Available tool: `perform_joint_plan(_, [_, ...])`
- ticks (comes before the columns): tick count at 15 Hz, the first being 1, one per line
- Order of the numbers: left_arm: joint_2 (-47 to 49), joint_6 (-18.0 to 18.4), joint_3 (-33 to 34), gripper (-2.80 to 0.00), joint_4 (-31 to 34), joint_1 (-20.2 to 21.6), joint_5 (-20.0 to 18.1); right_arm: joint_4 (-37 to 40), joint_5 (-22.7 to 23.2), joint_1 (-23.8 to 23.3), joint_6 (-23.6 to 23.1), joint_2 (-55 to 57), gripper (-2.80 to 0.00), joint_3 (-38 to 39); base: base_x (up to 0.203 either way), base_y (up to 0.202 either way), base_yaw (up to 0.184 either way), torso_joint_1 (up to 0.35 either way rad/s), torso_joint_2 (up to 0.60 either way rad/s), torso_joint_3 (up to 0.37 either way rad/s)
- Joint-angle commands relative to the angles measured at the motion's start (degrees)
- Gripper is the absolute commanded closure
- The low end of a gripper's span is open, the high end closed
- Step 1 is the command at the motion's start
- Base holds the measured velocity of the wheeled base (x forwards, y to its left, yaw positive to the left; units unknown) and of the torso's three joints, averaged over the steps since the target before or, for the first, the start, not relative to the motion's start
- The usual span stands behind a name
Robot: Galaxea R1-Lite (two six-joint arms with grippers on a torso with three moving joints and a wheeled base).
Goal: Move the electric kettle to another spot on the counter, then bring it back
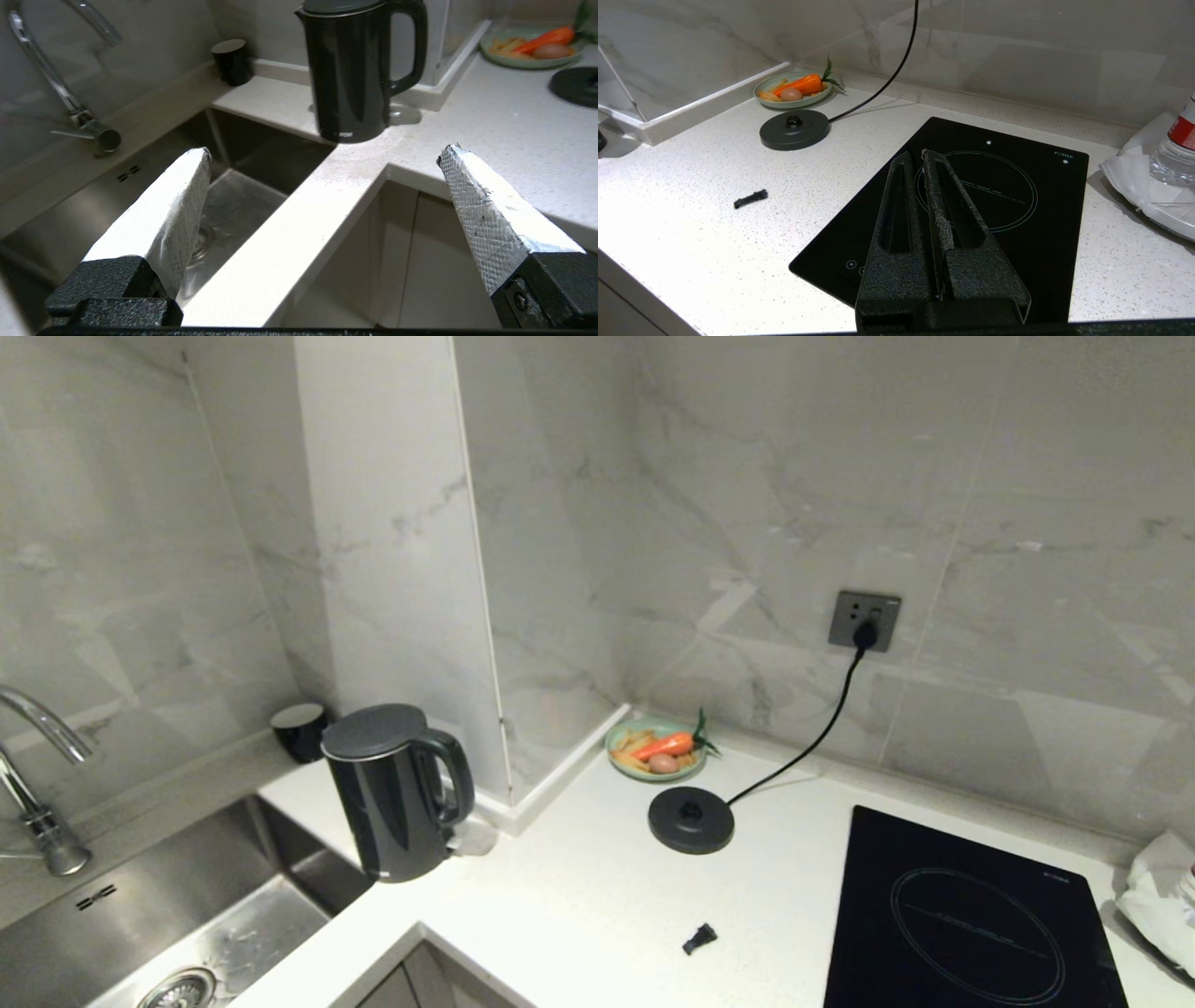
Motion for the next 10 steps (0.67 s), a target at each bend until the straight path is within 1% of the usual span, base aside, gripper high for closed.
perform_joint_plan(1, [-0.34,-2.31,4.19,-2.80,-5.09,0.05,-4.00,-0.01,0.02,0.00,-0.02,0.00,0.00,0.00,0.000,0.000,0.000,0.000,0.00,0.000])
perform_joint_plan(2, [-0.30,-2.38,5.89,-2.80,-7.81,0.01,-5.81,-0.01,0.02,0.00,-0.02,0.00,0.00,0.00,0.000,0.000,0.000,0.000,0.00,0.000])
perform_joint_plan(3, [-0.28,-2.72,6.23,0.00,-8.40,0.00,-6.11,-0.01,0.02,0.00,-0.02,0.00,0.00,0.00,0.000,0.000,0.000,0.000,0.00,0.000])
perform_joint_plan(10, [-0.28,-3.21,6.23,0.00,-8.40,0.00,-5.62,-0.01,0.02,0.00,-0.02,0.00,0.00,0.00,0.000,0.000,0.000,0.000,0.00,0.000])
